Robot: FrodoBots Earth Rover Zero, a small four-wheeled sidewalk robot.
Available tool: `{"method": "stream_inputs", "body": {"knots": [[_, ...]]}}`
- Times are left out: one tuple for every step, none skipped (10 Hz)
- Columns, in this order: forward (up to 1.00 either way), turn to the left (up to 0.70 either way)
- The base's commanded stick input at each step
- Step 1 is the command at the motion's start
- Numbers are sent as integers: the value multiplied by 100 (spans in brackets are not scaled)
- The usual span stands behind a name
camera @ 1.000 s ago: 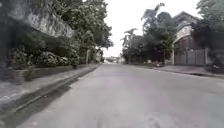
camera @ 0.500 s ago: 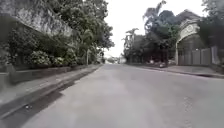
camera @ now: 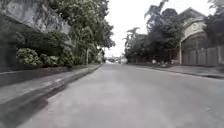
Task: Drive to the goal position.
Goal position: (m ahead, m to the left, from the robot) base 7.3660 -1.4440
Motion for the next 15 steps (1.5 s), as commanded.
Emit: {"method": "stream_inputs", "body": {"knots": [[100,0],[100,0],[100,0],[100,0],[100,0],[100,0],[100,0],[100,0],[100,0],[100,0],[100,0],[100,0],[100,0],[100,0],[100,0]]}}
